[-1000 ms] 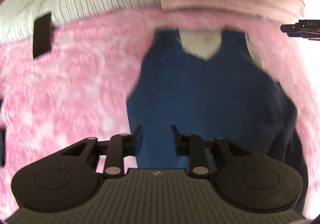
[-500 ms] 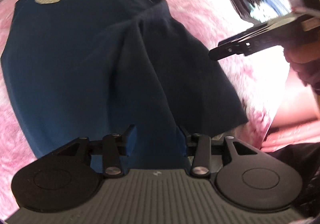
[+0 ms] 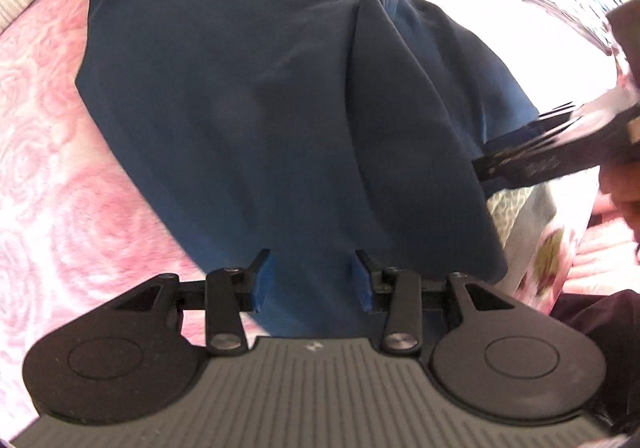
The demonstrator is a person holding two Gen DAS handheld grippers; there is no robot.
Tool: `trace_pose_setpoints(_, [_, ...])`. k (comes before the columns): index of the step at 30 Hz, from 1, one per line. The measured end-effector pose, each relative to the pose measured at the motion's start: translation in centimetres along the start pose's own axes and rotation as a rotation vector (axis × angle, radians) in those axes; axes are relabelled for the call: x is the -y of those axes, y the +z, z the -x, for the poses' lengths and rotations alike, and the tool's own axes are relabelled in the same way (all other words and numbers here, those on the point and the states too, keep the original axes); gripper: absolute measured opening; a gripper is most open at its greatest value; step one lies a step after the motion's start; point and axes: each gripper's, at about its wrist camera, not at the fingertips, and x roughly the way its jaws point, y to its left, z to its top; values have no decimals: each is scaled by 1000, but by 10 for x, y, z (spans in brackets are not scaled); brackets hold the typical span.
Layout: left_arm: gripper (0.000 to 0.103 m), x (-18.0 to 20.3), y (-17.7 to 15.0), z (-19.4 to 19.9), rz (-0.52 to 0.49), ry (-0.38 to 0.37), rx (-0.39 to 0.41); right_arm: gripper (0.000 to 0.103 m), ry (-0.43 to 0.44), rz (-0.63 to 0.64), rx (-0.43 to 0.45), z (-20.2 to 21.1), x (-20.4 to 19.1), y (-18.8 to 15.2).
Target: Fold clothes
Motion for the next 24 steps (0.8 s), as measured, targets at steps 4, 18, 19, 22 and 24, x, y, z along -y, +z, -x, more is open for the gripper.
trace_pose_setpoints(4, [37,-7,-5,15,-56,-9,15,29,-83,-45,62,-11,-14,-9])
trace_pose_setpoints(18, [38,39,8,16,-7,-14,16,0,-214,-132,190,125,162,-20])
trace_pose_setpoints(19, [38,46,9,14,-13,-11,8,0,-209,-179,169,124,184,-25])
trace_pose_setpoints(22, [38,64,15,10,-14,4,-9,1,-195,-105,125,111,190,-23])
trace_pose_setpoints(24, [38,72,16,10,-2,21,-17,1,-148,-130,88,96,191,-23])
